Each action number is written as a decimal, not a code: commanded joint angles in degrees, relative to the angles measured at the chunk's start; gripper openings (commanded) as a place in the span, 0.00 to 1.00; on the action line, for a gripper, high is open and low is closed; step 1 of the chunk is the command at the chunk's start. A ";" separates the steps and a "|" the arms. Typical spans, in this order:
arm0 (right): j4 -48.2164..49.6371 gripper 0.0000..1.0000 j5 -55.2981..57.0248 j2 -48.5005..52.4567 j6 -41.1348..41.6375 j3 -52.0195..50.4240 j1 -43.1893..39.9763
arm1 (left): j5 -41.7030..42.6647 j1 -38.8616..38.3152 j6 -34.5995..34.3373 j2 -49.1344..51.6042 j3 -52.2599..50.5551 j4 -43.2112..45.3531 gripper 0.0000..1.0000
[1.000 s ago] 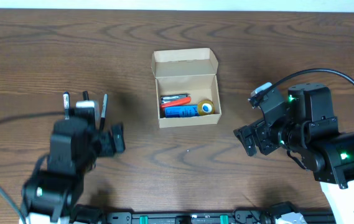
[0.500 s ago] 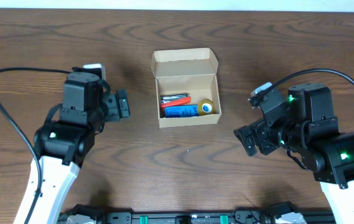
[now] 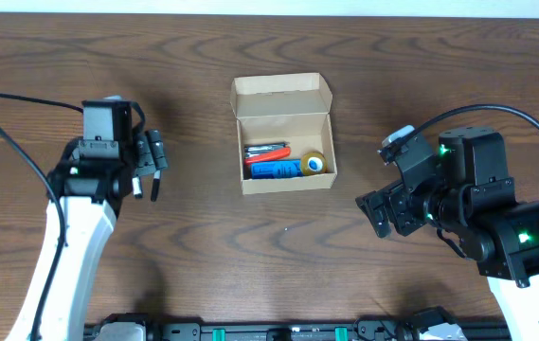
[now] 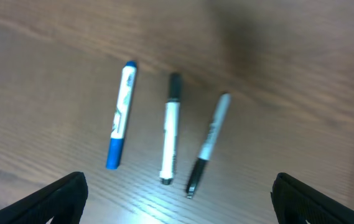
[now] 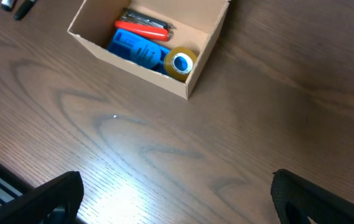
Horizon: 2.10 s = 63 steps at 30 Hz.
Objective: Pack container
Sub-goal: 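Move the left gripper to the black-capped white marker and grasp it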
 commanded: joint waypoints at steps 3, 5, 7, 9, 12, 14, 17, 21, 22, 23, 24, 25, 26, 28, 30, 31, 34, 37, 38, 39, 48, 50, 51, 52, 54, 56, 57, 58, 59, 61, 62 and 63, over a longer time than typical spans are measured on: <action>-0.07 0.99 -0.37 0.02 0.61 0.15 -0.35 | -1.16 1.90 0.96 6.80 0.96 1.05 0.95; -0.04 0.99 -0.39 0.02 0.61 0.15 -0.35 | -1.16 2.27 0.98 9.09 0.96 1.88 0.96; -0.07 0.99 -0.39 0.02 0.61 0.15 -0.35 | -1.11 2.69 0.98 11.30 0.96 2.80 0.97; -0.07 0.99 -0.37 0.02 0.61 0.15 -0.35 | -0.20 3.13 1.03 13.70 0.96 4.00 0.98; -0.04 0.99 -0.37 0.02 0.61 0.15 -0.35 | 1.68 3.63 1.01 16.74 0.96 5.68 0.94; -0.07 0.99 -0.37 0.02 0.61 0.15 -0.35 | 3.10 4.09 1.01 18.73 0.96 6.71 0.91; -0.07 0.99 -0.37 0.02 0.61 0.15 -0.35 | 4.26 4.85 1.03 21.64 0.96 8.17 0.87; -0.04 0.99 -0.37 0.02 0.61 0.15 -0.35 | 4.66 5.77 1.03 24.81 0.96 9.92 0.85; -0.07 0.99 -0.37 0.02 0.61 0.15 -0.35 | 4.68 5.97 1.07 25.53 0.96 10.43 0.83; -0.07 0.99 -0.37 0.02 0.61 0.15 -0.35 | 4.68 6.14 1.05 26.23 0.96 10.91 0.81; -0.04 0.99 -0.37 0.02 0.61 0.15 -0.35 | 4.68 6.25 1.16 26.82 0.96 11.32 0.79; -0.07 0.99 -0.39 0.02 0.61 0.15 -0.35 | 4.70 6.40 1.25 27.50 0.96 11.82 0.75; -0.07 0.99 -0.37 0.02 0.61 0.15 -0.35 | 4.68 6.45 1.27 28.00 0.96 12.20 0.72; -0.07 0.99 -0.39 0.02 0.61 0.15 -0.35 | 4.68 6.45 1.40 29.11 0.96 13.07 0.68; -0.07 0.99 -0.39 0.02 0.61 0.15 -0.35 | 4.68 6.45 1.42 30.03 0.96 13.84 0.67; -0.07 0.99 -0.37 0.02 0.61 0.15 -0.35 | 4.68 6.45 1.42 30.40 0.96 14.19 0.66; -0.07 0.99 -0.39 0.02 0.61 0.15 -0.35 | 4.68 6.58 1.42 31.54 0.96 15.26 0.63; -0.07 0.99 -0.39 0.02 0.61 0.15 -0.35 | 5.35 7.04 1.42 32.54 0.96 15.56 0.57; -0.07 0.99 -0.37 0.02 0.61 0.15 -0.35 | 5.88 7.23 1.42 32.76 0.96 15.56 0.54; -0.07 0.99 -0.37 0.02 0.61 0.15 -0.35 | 6.27 7.50 1.42 32.98 0.96 15.56 0.51; -0.07 0.99 -0.37 0.02 0.61 0.15 -0.35 | 6.36 8.26 1.42 33.07 0.96 15.50 0.30; -0.07 0.99 -0.39 0.02 0.61 0.15 -0.35 | 6.36 8.26 1.40 33.07 0.96 15.50 0.24; -0.07 0.99 -0.39 0.02 0.61 0.15 -0.35 | 6.36 8.26 1.42 33.07 0.96 15.50 0.21; -0.07 0.99 -0.37 0.02 0.61 0.15 -0.35 | 6.36 8.26 1.42 33.07 0.96 15.52 0.18; -0.07 0.99 -0.37 0.02 0.61 0.15 -0.35 | 6.40 8.26 1.38 33.05 0.96 15.47 0.14; -0.07 0.99 -0.37 0.02 0.61 0.15 -0.35 | 7.10 8.24 1.40 33.00 1.01 15.30 0.13; -0.07 0.99 -0.37 0.02 0.61 0.15 -0.35 | 7.78 8.24 1.40 32.96 1.14 15.10 0.11; -0.07 0.99 -0.39 0.02 0.61 0.15 -0.35 | 8.44 8.24 1.40 32.92 1.38 14.86 0.08; -0.04 0.99 -0.37 0.02 0.61 0.15 -0.35 | 9.11 8.24 1.38 32.87 1.75 14.62 0.06; -0.07 0.99 -0.37 0.02 0.61 0.15 -0.35 | 10.27 8.24 1.38 32.68 3.10 13.22 0.06; -0.07 0.99 -0.37 0.02 0.63 0.15 -0.35 | 10.51 8.20 1.31 32.52 4.20 12.09 0.06; -0.07 0.99 -0.37 0.02 0.61 0.15 -0.35 | 10.62 8.20 1.33 32.33 5.33 10.88 0.06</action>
